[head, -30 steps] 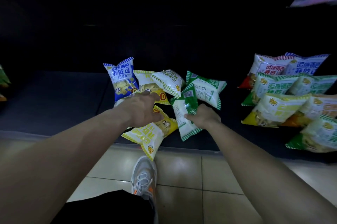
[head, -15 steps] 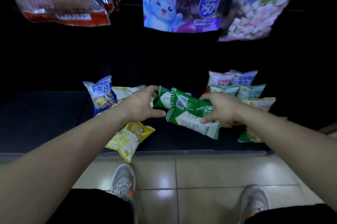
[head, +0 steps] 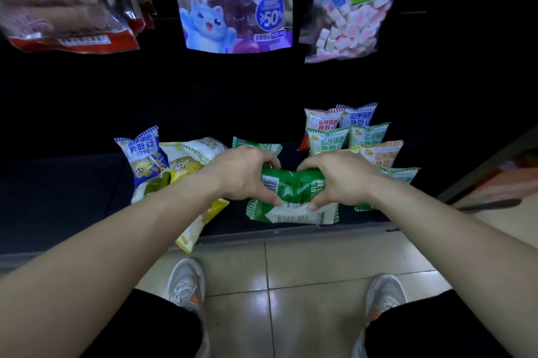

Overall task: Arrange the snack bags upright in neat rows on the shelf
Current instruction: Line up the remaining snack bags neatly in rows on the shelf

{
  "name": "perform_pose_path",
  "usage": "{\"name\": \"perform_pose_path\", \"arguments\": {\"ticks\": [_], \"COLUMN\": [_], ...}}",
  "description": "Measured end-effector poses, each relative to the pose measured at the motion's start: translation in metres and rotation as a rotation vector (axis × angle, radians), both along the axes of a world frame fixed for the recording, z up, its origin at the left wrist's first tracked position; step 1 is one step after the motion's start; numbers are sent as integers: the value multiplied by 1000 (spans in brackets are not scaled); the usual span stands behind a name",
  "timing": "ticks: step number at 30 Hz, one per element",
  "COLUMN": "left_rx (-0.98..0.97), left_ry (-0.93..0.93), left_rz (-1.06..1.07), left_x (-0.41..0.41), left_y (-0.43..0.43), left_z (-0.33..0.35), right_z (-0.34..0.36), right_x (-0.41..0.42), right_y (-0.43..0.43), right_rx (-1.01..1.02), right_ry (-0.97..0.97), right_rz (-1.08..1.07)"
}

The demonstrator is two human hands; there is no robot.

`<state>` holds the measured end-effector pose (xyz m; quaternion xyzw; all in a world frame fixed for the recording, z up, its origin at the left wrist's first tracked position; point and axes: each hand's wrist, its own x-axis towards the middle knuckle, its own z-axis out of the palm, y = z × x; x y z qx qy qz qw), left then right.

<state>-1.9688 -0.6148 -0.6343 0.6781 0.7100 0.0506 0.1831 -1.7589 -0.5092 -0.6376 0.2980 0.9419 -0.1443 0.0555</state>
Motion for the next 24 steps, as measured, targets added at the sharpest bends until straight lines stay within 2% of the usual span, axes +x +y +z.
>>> {"name": "perform_pose_path", "arguments": {"ticks": [3, 6, 15, 24], "left_rx": [-50, 19, 64, 120], "left_ry": [5, 42, 135, 245], "left_rz": [-2, 39, 87, 94], "left_x": [3, 3, -8, -7], "left_y": [7, 12, 16, 12], "left_z": [-2, -6, -22, -34], "right_z": [-1, -5, -11, -21], "right_x": [-2, -4, 21, 0], "right_y": [5, 15, 48, 40], "right_rx": [4, -4, -265, -411], "right_ry": [11, 10, 253, 364], "right_rz": [13, -13, -361, -406]}}
